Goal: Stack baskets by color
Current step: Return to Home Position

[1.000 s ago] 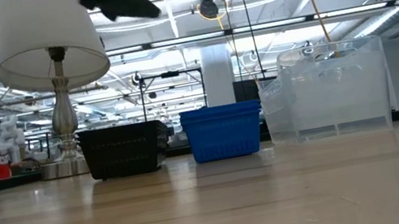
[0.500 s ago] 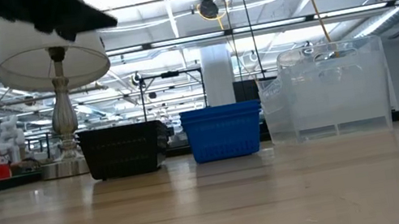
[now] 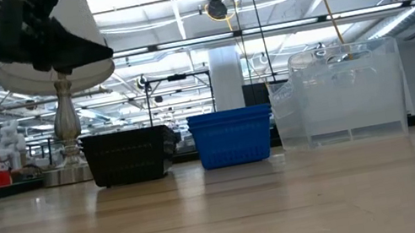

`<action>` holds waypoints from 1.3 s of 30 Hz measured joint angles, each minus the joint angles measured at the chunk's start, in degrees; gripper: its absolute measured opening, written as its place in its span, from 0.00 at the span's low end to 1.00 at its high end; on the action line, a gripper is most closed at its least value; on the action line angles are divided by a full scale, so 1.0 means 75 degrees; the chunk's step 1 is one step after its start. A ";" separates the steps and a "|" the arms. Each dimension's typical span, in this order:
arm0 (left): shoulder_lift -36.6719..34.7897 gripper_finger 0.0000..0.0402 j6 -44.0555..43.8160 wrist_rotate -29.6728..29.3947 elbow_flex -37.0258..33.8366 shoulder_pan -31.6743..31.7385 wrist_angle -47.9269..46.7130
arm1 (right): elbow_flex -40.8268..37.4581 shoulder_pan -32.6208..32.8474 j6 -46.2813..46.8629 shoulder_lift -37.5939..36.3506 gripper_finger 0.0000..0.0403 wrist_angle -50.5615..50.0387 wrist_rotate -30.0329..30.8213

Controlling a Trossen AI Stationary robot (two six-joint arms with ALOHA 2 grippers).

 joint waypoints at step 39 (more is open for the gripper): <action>-0.1974 0.02 0.0042 0.1375 -0.2185 0.0266 0.1475 | -0.1596 -0.1524 0.0402 -0.1970 0.00 -0.0087 -0.1630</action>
